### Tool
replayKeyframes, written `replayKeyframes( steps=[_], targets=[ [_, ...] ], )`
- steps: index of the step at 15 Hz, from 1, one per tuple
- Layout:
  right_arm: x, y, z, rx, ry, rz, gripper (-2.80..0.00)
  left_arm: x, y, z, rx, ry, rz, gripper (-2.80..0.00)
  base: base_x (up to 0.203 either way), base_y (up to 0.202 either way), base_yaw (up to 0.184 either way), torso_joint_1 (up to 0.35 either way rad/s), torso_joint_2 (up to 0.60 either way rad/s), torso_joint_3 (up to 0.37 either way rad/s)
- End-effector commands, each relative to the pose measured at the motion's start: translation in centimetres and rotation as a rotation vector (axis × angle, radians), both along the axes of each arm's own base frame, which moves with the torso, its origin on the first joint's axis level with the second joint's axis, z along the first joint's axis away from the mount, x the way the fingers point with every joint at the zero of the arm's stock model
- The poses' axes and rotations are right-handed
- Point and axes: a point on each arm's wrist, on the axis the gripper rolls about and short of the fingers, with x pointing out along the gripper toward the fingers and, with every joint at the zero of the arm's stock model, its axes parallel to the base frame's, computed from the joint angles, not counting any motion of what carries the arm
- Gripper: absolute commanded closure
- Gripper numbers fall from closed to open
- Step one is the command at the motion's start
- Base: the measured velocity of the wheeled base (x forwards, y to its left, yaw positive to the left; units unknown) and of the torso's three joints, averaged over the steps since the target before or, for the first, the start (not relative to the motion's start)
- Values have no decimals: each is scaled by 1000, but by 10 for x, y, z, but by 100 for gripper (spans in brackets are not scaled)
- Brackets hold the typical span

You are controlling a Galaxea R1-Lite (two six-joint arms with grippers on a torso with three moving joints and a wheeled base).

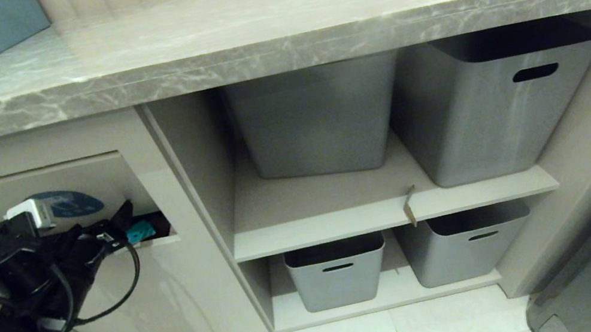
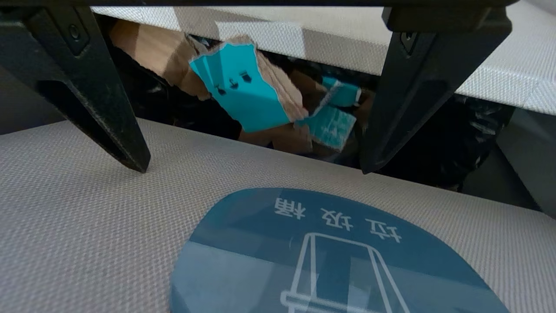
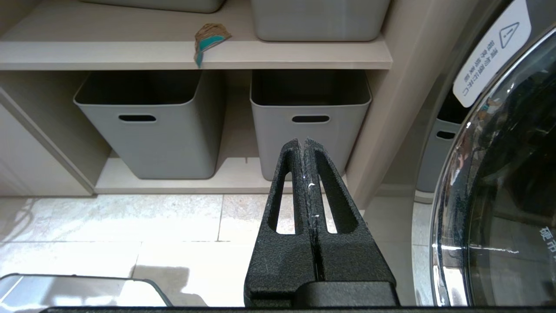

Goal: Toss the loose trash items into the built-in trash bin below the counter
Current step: Put the garbage in the trash can

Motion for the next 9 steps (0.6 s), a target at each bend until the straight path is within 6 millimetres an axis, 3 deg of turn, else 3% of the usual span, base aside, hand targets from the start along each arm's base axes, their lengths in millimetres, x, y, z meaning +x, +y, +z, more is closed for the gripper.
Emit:
replayKeyframes(
  steps=[1,5,9],
  targets=[
    [0,0,0,0,-1,1,0,4,1,0,0,-11,2,-280,0,0,0,0,0,0],
    [0,0,0,-1,-1,1,0,24,-6,-3,11,-37,-90,-280,0,0,0,0,0,0],
    [0,0,0,-2,1,1,0,5,-10,-5,9,6,-103,-280,0,0,0,0,0,0]
  ],
)
